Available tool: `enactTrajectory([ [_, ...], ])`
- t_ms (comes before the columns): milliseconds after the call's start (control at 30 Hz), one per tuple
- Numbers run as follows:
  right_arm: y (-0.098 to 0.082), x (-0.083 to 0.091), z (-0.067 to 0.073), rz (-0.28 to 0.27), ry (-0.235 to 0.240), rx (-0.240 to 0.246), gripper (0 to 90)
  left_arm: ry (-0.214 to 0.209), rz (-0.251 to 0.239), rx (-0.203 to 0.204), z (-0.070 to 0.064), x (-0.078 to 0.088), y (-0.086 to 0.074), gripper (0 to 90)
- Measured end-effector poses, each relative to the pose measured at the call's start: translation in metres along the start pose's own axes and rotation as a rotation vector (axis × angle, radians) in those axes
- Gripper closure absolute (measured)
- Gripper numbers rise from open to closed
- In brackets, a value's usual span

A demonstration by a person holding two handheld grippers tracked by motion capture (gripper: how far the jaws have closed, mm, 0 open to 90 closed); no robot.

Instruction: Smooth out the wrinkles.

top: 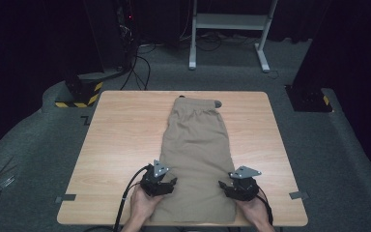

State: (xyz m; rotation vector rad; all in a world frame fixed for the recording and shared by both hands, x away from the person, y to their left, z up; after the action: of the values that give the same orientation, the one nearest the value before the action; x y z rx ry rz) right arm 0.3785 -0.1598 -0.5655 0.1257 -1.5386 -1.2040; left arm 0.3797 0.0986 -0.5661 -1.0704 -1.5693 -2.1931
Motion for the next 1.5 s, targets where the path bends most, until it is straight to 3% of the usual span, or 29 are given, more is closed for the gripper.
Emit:
enactTrajectory([
  [67, 0.003, 0.006, -0.003, -0.054, -0.008, -0.005, 47.7, -0.016, -0.011, 0.022, 0.004, 0.002, 0.004, 36.7],
  [100, 0.003, 0.006, -0.003, -0.054, -0.008, -0.005, 47.7, -0.016, -0.011, 0.022, 0.004, 0.002, 0.004, 36.6],
  [133, 0.008, 0.011, -0.009, -0.103, -0.008, -0.04, 46.8, -0.014, -0.018, 0.049, 0.01, 0.003, 0.01, 36.3],
  [167, 0.01, 0.012, -0.013, -0.116, -0.008, -0.051, 45.9, -0.014, -0.018, 0.049, 0.01, 0.003, 0.01, 36.0],
  [200, 0.012, 0.012, -0.016, -0.122, -0.007, -0.068, 45.1, -0.002, -0.024, 0.079, 0.017, 0.002, 0.015, 35.5],
  [267, 0.013, 0.012, -0.024, -0.116, -0.014, -0.097, 45.1, 0.01, -0.036, 0.109, 0.025, 0.001, 0.019, 35.4],
  [467, 0.016, 0.008, -0.048, -0.109, -0.056, -0.166, 45.6, 0.049, -0.001, 0.122, 0.039, -0.011, 0.023, 35.5],
  [533, 0.017, 0.007, -0.051, -0.109, -0.062, -0.181, 45.5, 0.047, 0.01, 0.129, 0.041, -0.014, 0.022, 35.6],
  [567, 0.018, 0.006, -0.057, -0.127, -0.062, -0.217, 45.5, 0.039, 0.029, 0.161, 0.044, -0.019, 0.022, 35.6],
  [633, 0.017, 0.003, -0.061, -0.107, -0.052, -0.252, 45.8, 0.039, 0.042, 0.186, 0.047, -0.023, 0.021, 35.6],
  [733, 0.018, -0.002, -0.063, -0.082, -0.049, -0.269, 47.5, 0.041, 0.065, 0.184, 0.047, -0.027, 0.019, 35.3],
  [867, 0.021, -0.01, -0.06, -0.049, -0.05, -0.251, 48.5, 0.046, 0.083, 0.165, 0.043, -0.027, 0.017, 34.8],
  [1033, 0.023, -0.014, -0.056, -0.028, -0.085, -0.223, 50.3, 0.09, 0.085, 0.111, 0.039, -0.028, 0.017, 34.6],
  [1100, 0.023, -0.015, -0.055, -0.015, -0.099, -0.207, 50.6, 0.091, 0.087, 0.116, 0.039, -0.028, 0.017, 34.8],
  [1133, 0.024, -0.017, -0.052, 0.003, -0.124, -0.177, 54.3, 0.093, 0.087, 0.119, 0.038, -0.028, 0.018, 35.1],
  [1500, 0.025, -0.017, -0.047, 0.011, -0.117, -0.179, 62.7, 0.072, 0.088, 0.097, 0.033, -0.026, 0.02, 49.0],
])
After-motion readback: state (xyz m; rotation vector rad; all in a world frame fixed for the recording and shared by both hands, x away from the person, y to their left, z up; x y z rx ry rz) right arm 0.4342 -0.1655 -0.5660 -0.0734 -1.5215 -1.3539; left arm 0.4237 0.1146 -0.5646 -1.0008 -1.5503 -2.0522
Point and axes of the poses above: each handheld gripper's, and its own axes: x roughly backward along the jaws, y roughly out of its top, z roughly to its left, the point moved 7 cm from there along -x, roughly forward along the jaws, and after that the axes turned 14 degrees about y, right-handed, at the moved point
